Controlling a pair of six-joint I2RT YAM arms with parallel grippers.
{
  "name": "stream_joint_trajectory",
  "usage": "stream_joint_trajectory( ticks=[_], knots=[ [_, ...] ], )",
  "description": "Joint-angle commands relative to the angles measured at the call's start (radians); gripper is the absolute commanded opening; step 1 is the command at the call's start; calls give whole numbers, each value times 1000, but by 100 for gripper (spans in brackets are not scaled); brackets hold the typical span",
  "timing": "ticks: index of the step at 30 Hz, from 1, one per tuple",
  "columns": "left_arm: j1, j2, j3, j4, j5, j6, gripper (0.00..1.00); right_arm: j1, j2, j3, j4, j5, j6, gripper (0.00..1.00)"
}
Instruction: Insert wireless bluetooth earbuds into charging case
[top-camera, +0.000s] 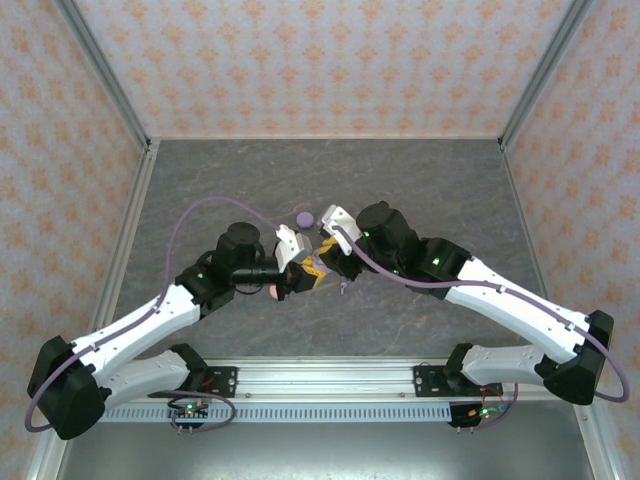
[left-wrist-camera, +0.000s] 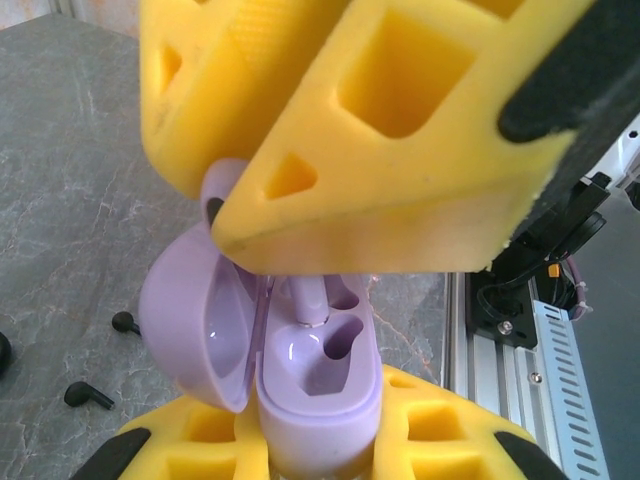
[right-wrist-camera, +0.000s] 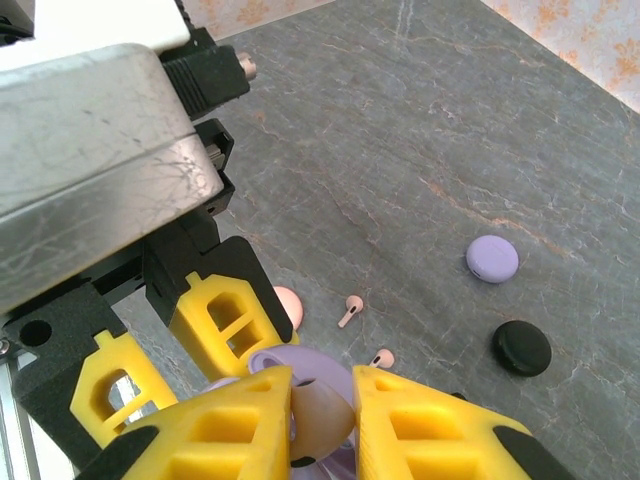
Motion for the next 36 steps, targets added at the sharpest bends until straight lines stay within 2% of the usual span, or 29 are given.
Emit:
stream_joint_trajectory(
  ticks=[1,12,25,36],
  knots=[
    [-12,-30,31,61,9,-1,9,6,4,-25,4,-5,-20,20],
    [-14,-31,30,55,6,2,9,6,-15,-25,-20,12,-57,20],
    [-16,-33,32,62,4,-2,9,4,8,-19,9,-66,-27,21],
    [-18,-29,32,67,4,-2,9,6,39,2,-5,-66,-22,24]
  ],
)
